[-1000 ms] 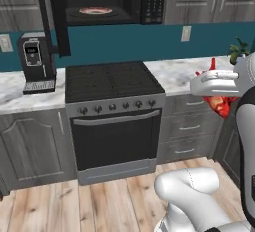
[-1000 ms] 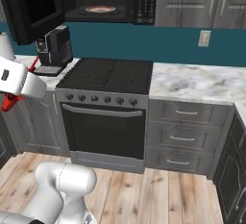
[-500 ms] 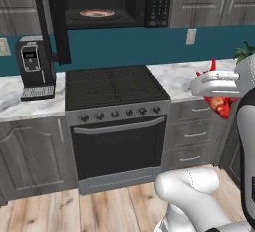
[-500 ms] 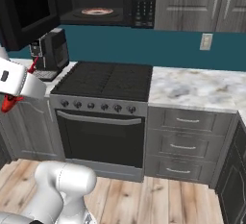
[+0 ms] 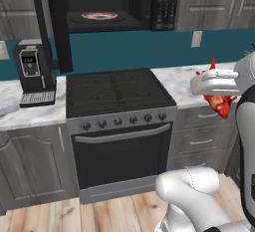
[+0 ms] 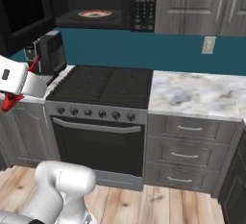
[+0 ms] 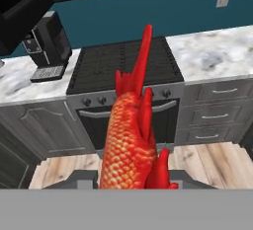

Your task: Transport the fish from the fridge to the microwave and turn on the microwave.

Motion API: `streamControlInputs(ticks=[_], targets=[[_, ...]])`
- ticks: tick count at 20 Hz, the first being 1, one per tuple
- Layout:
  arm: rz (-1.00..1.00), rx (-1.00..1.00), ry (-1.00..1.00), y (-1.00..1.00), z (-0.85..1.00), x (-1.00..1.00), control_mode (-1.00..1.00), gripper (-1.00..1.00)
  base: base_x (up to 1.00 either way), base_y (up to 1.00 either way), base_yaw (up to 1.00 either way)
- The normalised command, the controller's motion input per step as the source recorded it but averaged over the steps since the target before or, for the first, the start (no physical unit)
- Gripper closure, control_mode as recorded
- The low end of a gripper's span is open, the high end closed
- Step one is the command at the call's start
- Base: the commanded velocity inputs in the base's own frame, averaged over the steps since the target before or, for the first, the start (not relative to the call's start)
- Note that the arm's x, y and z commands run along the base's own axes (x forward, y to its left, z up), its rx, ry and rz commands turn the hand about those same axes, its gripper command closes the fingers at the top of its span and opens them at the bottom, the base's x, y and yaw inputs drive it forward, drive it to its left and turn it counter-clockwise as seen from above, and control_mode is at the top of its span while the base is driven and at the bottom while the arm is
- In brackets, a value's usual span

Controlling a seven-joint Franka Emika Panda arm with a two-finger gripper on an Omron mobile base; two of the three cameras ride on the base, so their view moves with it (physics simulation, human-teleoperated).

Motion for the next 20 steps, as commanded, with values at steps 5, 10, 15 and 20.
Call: streamControlInputs(ticks=[5,10,15,20], targets=[[0.0,0.0,0.0,0.0,0.0,0.0,1.0,1.0,0.28,0.37,0.02],[0.0,0.0,0.0,0.0,0.0,0.0,1.0,1.0,0.3,0.34,0.03],[0.0,0.0,0.0,0.0,0.0,0.0,1.0,1.0,0.4,0.24,0.03],[0.0,0.0,0.0,0.0,0.0,0.0,1.0,1.0,0.51,0.22,0.01]])
